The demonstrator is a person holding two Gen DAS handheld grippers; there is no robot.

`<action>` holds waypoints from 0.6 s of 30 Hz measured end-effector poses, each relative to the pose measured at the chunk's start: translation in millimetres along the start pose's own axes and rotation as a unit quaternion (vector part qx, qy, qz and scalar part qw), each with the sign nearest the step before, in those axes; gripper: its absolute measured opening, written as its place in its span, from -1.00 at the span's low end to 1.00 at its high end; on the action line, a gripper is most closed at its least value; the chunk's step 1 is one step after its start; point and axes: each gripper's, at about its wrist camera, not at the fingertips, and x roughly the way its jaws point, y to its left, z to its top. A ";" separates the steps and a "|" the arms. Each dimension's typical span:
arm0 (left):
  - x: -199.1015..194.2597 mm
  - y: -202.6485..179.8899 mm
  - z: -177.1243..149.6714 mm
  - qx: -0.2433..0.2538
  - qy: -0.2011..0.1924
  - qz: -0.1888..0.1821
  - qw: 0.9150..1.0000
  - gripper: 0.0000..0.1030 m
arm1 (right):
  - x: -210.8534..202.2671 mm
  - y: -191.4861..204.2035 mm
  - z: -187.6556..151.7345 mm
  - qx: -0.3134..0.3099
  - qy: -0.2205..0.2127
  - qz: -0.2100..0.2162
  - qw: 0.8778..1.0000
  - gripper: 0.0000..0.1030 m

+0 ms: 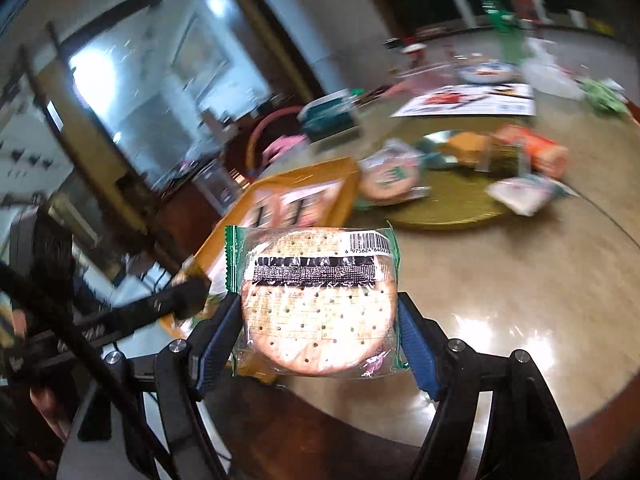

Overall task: Organize snacks
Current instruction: 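Carry the pea bag and round cracker pack into the orange tray and release both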

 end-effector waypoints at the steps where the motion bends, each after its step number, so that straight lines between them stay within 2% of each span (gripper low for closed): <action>1: -0.8 12.6 1.6 -0.012 -0.001 0.013 1.000 -0.31 | 8.0 8.0 1.0 -0.010 0.003 0.006 1.000 0.46; 3: 0.6 38.1 3.4 -0.036 -0.002 0.038 0.999 -0.31 | 26.4 27.0 3.3 -0.036 0.010 0.002 0.999 0.46; 7: 12.2 70.4 5.2 -0.063 0.009 0.053 0.997 -0.31 | 59.6 65.5 -1.8 -0.089 0.032 -0.012 0.995 0.46; 11: 20.3 82.3 5.3 -0.062 0.007 0.061 0.996 -0.31 | 89.3 97.3 -10.5 -0.173 0.044 -0.086 0.980 0.47; 14: 31.9 88.7 7.5 -0.059 0.017 0.071 0.996 -0.30 | 103.6 102.8 -16.4 -0.195 0.056 -0.106 0.973 0.47; 18: 46.7 96.7 9.0 -0.057 0.043 0.081 0.994 -0.29 | 114.6 101.1 -23.4 -0.196 0.078 -0.102 0.972 0.51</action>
